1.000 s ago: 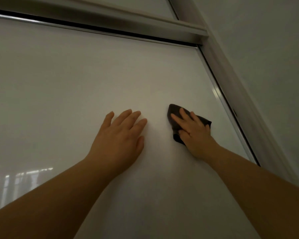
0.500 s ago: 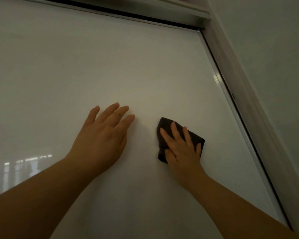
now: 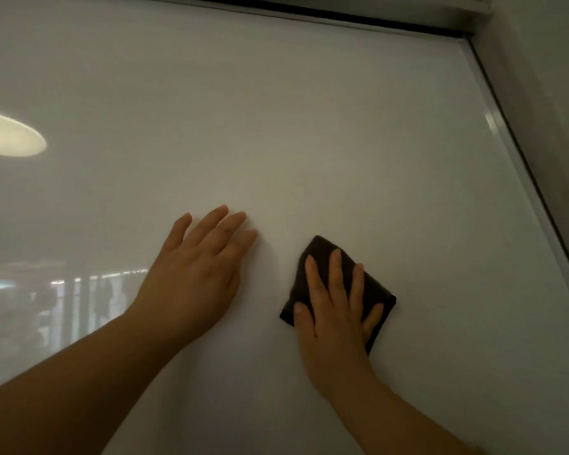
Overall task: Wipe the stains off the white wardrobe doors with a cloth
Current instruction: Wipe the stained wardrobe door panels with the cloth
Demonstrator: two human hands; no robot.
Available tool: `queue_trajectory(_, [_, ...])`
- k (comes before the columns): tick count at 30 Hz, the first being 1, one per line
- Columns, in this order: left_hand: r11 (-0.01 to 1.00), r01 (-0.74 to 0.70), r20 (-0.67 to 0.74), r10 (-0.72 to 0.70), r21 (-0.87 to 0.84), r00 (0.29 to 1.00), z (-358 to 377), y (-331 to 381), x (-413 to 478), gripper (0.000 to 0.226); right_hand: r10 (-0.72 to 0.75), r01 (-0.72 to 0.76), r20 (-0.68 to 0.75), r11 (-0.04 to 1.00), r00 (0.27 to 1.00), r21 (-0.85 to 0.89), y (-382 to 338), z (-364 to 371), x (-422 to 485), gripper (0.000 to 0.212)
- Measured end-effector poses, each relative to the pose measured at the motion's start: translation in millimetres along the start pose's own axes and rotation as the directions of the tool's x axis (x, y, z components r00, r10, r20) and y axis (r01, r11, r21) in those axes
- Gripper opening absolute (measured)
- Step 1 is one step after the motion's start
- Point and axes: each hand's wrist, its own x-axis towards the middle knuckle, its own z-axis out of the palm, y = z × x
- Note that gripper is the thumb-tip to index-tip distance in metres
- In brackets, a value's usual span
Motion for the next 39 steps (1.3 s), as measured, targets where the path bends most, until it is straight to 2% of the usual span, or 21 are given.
queue_trajectory(9, [1.000, -0.012, -0.031, 0.012, -0.015, 0.999, -11.9, -41.5, -41.7, 0.046, -0.085, 0.085, -0.029, 0.996, 0.996, 0.008, -76.8, 24.7, -9.4, 0.066])
queue_trajectory(14, [0.997, 0.059, -0.073, -0.062, -0.040, 0.995, -23.8, -67.4, -58.5, 0.052, -0.230, 0.231, -0.048, 0.973, 0.972, 0.007, -107.4, 36.4, -13.3, 0.064])
queue_trajectory(17, [0.991, 0.123, -0.077, -0.126, -0.049, 0.989, -33.4, -82.5, -61.6, 0.056, -0.373, 0.373, -0.032, 0.928, 0.927, -0.006, -121.1, 43.1, -30.9, 0.059])
queue_trajectory(21, [0.992, 0.119, -0.067, -0.122, -0.047, 0.990, -38.2, -91.6, -68.2, 0.059, -0.569, 0.573, 0.071, 0.817, 0.819, -0.065, -112.8, 47.2, -51.3, 0.058])
queue_trajectory(26, [0.991, 0.118, -0.064, -0.122, -0.060, 0.990, -38.3, -94.5, -83.9, 0.055, -0.697, 0.710, 0.137, 0.690, 0.704, -0.137, -90.1, 38.7, -36.9, 0.056])
queue_trajectory(28, [0.992, 0.113, -0.058, -0.117, -0.062, 0.991, -38.9, -97.1, -88.8, 0.053, -0.715, 0.728, 0.138, 0.664, 0.685, -0.171, -87.7, 33.5, -22.3, 0.057])
queue_trajectory(30, [0.992, 0.117, -0.053, -0.120, -0.055, 0.991, -41.3, -102.4, -93.0, 0.051, -0.689, 0.700, 0.127, 0.696, 0.713, -0.159, -94.0, 27.9, -0.8, 0.057])
queue_trajectory(35, [0.987, 0.154, -0.072, -0.157, -0.045, 0.985, -57.2, -117.1, -92.6, 0.054, -0.542, 0.545, 0.058, 0.828, 0.838, -0.131, -133.3, 3.1, 72.6, 0.061])
queue_trajectory(39, [0.980, 0.199, -0.076, -0.200, -0.024, 0.977, -69.7, -130.6, -89.2, 0.059, -0.489, 0.493, 0.067, 0.864, 0.870, -0.100, -179.4, -10.4, 118.0, 0.060])
